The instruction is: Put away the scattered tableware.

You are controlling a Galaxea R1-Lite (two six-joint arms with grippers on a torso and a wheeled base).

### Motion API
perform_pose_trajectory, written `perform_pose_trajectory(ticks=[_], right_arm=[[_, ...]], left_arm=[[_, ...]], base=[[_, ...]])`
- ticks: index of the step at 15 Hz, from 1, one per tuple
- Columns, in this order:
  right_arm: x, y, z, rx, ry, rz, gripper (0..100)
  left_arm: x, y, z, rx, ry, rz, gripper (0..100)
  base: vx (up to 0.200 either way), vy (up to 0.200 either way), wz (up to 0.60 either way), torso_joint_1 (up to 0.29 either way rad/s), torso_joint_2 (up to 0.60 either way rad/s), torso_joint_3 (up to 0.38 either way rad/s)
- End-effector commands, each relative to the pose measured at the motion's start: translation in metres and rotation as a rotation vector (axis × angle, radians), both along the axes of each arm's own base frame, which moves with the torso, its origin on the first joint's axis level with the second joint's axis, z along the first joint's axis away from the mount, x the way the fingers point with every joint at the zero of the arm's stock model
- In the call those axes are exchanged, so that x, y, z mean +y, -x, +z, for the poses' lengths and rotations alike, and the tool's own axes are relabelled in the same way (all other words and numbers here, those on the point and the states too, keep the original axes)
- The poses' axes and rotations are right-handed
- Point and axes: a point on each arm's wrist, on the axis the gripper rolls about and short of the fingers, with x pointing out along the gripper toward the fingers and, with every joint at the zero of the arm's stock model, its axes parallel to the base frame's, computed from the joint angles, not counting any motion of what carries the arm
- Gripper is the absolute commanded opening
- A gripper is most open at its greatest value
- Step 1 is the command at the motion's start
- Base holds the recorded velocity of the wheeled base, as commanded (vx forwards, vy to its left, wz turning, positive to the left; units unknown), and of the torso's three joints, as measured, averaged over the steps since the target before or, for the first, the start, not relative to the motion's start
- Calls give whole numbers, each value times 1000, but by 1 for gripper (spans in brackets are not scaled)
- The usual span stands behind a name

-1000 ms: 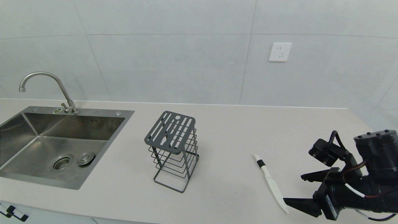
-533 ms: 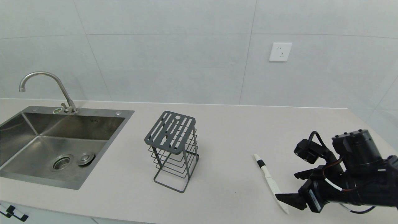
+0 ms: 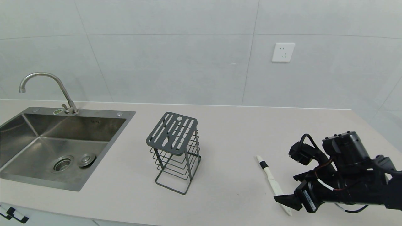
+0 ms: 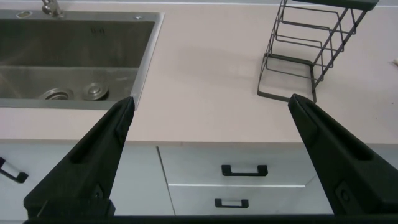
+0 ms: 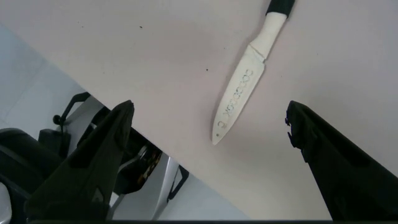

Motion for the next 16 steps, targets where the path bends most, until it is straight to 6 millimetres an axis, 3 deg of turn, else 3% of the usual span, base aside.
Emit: perform_pose_trajectory(ticks=[1,5,9,16], right_arm=[[3,-2,-4,15,7,10,100],[16,-2,-7,27,31,-44,100],[23,-15,-18,34,84,-76,100],[25,-27,-34,17,101,-100,100]], left_arm=[[0,0,0,-1,0,0,100],[0,0,0,-4,-1,6,100],[0,1,0,-12,-4,12,100],[-1,3,-1,-40,-3,28,100]], base=[[0,0,0,0,0,0],[0,0,0,0,0,0],[0,0,0,0,0,0],[0,0,0,0,0,0]])
